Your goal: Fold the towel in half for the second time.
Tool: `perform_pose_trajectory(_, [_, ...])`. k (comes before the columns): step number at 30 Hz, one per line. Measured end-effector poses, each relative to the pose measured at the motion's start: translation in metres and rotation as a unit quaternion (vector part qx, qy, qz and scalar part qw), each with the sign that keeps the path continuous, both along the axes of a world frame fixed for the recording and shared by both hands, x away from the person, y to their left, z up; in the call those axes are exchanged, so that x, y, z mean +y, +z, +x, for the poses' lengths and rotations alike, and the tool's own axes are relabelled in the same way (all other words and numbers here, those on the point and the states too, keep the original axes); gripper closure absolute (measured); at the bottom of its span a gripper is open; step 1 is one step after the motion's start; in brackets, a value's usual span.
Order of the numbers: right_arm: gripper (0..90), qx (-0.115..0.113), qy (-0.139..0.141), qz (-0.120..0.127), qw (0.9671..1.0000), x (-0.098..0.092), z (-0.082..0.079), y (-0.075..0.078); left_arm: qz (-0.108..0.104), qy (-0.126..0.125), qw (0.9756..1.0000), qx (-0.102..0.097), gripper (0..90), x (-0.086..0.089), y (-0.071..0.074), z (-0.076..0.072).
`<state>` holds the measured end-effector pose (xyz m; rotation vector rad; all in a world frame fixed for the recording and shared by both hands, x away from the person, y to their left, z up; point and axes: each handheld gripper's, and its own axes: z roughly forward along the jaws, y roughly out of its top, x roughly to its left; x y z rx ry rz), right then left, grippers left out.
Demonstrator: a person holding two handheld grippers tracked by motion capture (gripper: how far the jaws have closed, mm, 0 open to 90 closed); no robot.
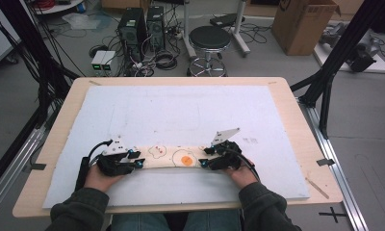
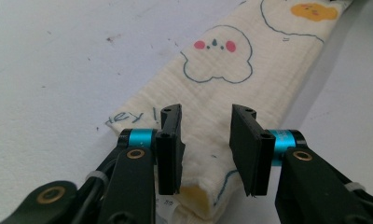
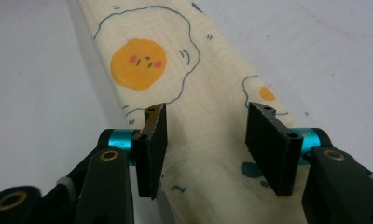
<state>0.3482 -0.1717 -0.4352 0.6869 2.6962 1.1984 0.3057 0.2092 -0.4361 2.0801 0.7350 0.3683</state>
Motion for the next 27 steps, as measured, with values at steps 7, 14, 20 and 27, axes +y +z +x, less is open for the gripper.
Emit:
perform_pose_trajectory(7, [42.4, -0.012, 0.003, 0.038, 0.9992, -0.005, -0.001, 0.013, -0.026, 0.011, 0.9994, -0.018, 56.2, 0.006, 0.006, 0.0])
perform_pose_trajectory(14, [39.5, -0.015, -0.009, 0.04, 0.9991, -0.015, 0.003, 0.017, -0.034, 0.018, 0.9991, -0.016, 52.5, 0.011, 0.008, 0.001])
perform_pose_trajectory(20, [38.1, -0.012, -0.013, 0.022, 0.9996, -0.017, 0.005, 0.013, -0.012, 0.018, 0.9998, 0.002, 53.1, 0.012, 0.003, 0.003])
perform_pose_trajectory(27, [37.5, 0.001, -0.014, -0.004, 0.9999, -0.018, 0.006, 0.005, 0.007, 0.02, 0.9996, 0.019, 50.1, 0.014, -0.003, 0.005])
